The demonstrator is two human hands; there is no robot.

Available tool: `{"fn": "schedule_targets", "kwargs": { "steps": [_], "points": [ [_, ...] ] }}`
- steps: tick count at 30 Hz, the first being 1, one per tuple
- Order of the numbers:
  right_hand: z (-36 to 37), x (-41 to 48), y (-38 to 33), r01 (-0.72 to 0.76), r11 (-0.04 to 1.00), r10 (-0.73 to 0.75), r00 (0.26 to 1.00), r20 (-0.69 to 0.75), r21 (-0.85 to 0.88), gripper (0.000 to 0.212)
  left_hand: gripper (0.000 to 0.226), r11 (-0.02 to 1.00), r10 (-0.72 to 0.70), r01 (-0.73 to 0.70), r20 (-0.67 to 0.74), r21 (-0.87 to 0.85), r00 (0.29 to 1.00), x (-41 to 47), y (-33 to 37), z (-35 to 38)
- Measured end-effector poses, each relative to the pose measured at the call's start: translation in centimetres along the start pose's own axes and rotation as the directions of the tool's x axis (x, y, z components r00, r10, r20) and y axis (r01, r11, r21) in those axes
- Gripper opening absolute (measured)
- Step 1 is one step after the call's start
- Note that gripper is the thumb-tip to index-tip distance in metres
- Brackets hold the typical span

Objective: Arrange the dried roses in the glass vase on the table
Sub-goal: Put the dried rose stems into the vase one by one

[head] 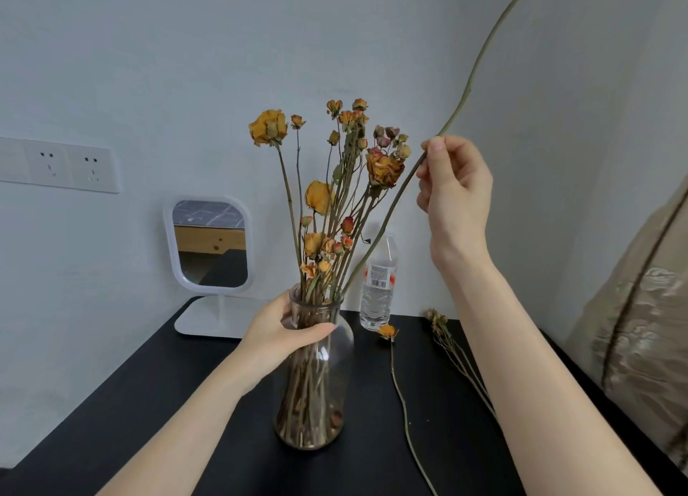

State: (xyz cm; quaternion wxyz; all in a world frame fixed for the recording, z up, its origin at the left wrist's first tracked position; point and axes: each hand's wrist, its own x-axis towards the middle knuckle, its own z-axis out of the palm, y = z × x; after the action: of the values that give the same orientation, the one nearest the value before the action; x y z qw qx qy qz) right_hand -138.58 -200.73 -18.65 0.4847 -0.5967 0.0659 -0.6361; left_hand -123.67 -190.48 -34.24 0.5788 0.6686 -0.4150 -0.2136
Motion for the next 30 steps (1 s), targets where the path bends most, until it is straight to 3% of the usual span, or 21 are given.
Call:
{"fn": "schedule_targets", "kwargs": {
  "steps": [5,8,15,22,26,30],
  "points": [
    [0.6,0.1,-0.1,0.008,1.0,-0.008,1.0,0.02,0.013,0.023,0.06,0.998,-0.061,0.063,0.104,-0.02,0.993,0.3,0.3,-0.7],
    [1.0,-0.3,0.3,-0.001,1.0,0.001,0.999,0.049,0.008,0.022,0.051,0.997,-0.061,0.069,0.189,-0.038,0.98,0.4,0.6,-1.1],
    [1.2,-1.3,1.1,0.001,0.974,0.027,0.992,0.121,-0.228,0.018,0.058,0.996,-0.057,0.072,0.231,-0.06,0.971,0.4,0.5,-1.2],
    [1.7,-1.8,1.5,0.082,0.788,0.054,0.978,0.201,-0.61,0.018,0.054,0.995,-0.057,0.073,0.221,-0.066,0.974,0.3,0.3,-1.2],
    [1.8,-2.7,2.0,0.088,0.697,0.139,0.957,0.255,-0.712,0.021,0.056,0.995,-0.048,0.066,0.225,-0.073,0.973,0.1,0.3,-1.2],
    [1.6,-3.8,2.5,0.074,0.682,0.231,0.922,0.311,-0.728,0.017,0.047,0.995,-0.045,0.063,0.207,-0.081,0.977,0.2,0.2,-1.0]
  ]
}}
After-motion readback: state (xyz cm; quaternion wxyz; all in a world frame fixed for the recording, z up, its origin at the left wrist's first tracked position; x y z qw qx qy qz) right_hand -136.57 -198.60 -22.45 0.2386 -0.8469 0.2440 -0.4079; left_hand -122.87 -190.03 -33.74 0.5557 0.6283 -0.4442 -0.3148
